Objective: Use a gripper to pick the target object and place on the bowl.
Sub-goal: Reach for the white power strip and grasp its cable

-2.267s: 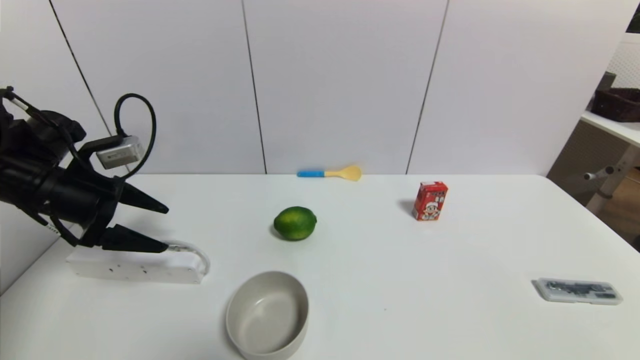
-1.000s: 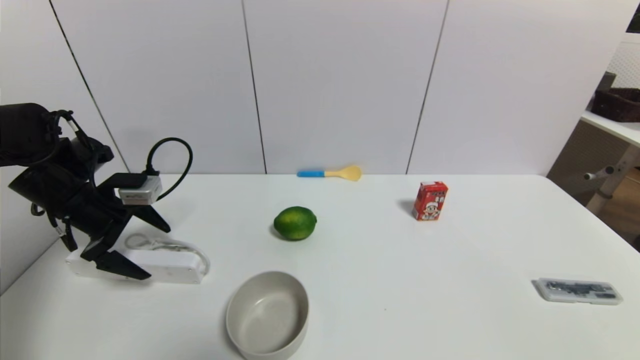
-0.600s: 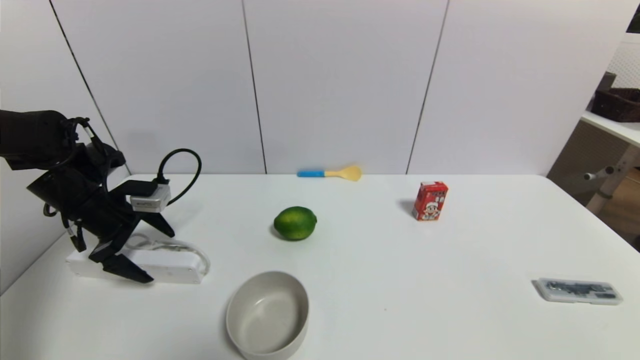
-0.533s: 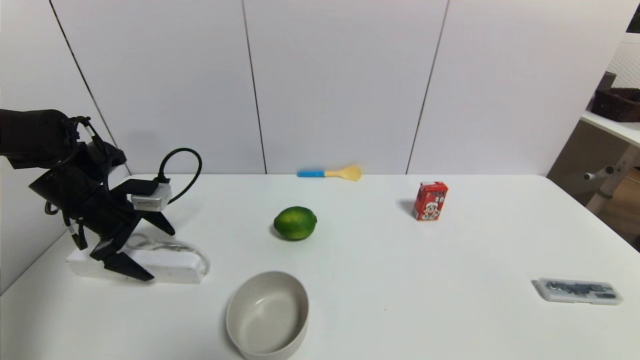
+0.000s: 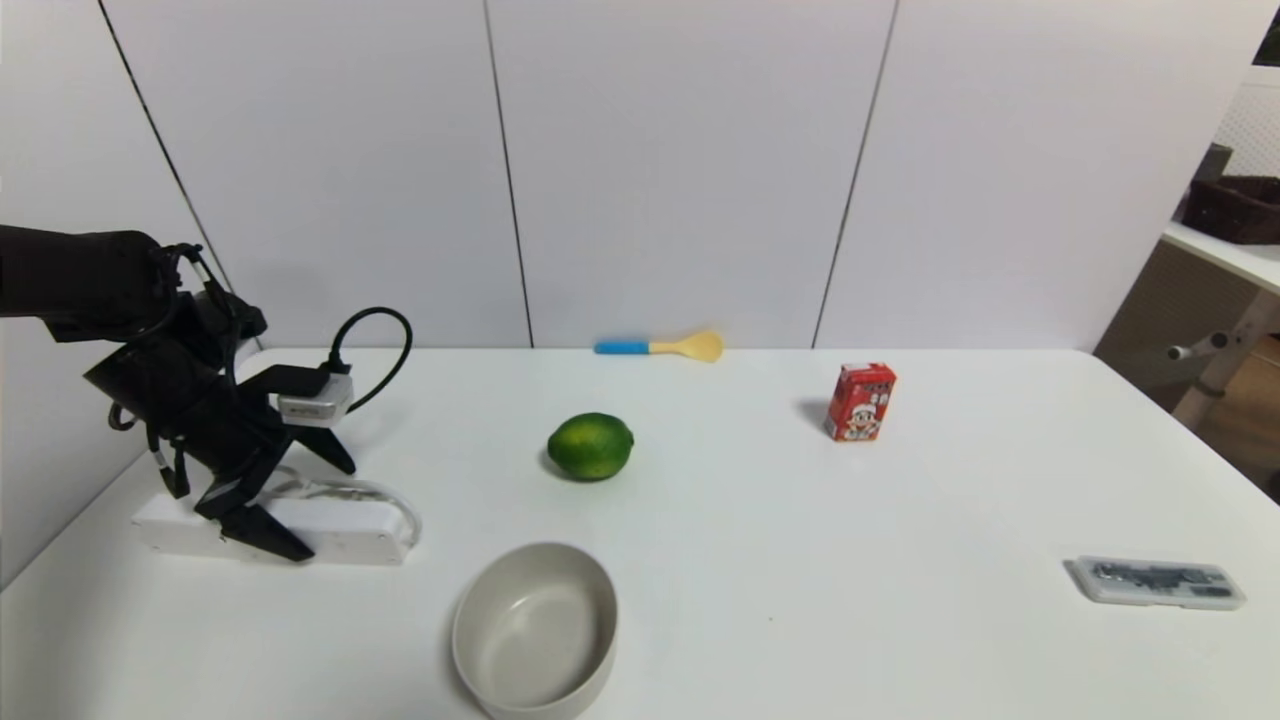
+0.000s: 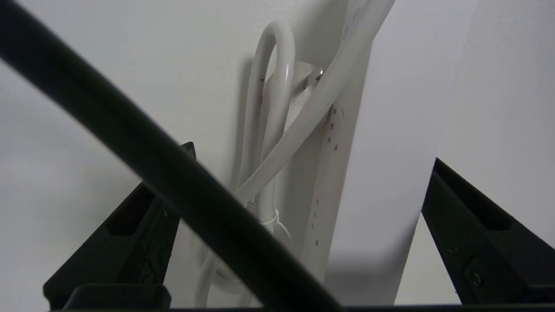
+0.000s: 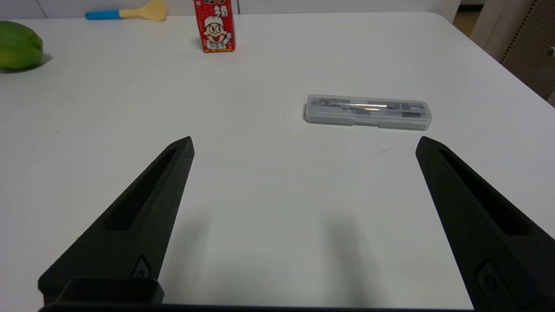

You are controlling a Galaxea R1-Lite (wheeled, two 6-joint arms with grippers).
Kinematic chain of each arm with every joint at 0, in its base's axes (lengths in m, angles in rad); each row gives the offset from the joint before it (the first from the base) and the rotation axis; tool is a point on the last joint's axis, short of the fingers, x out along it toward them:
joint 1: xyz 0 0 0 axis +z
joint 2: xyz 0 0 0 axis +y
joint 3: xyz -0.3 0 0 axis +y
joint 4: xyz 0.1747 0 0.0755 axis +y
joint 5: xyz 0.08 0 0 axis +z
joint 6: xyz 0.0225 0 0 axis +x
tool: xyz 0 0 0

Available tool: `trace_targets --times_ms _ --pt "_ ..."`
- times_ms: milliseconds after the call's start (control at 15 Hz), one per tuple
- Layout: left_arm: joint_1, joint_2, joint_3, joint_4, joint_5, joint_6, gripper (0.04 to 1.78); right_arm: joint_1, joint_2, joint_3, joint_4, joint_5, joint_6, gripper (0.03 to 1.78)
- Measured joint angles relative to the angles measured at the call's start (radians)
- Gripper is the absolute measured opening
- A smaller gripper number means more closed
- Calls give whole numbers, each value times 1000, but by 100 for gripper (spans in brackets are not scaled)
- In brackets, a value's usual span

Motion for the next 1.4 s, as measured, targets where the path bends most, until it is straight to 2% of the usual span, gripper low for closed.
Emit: trace_targets --times_ms 1000,1200,1400 --pt "3 -2 56 1 31 2 169 0 0 0 0 0 0 177" --pt "2 -3 67 1 29 2 117 0 0 0 0 0 0 177" --pt "2 -4 71 1 31 2 93 0 0 0 0 0 0 177"
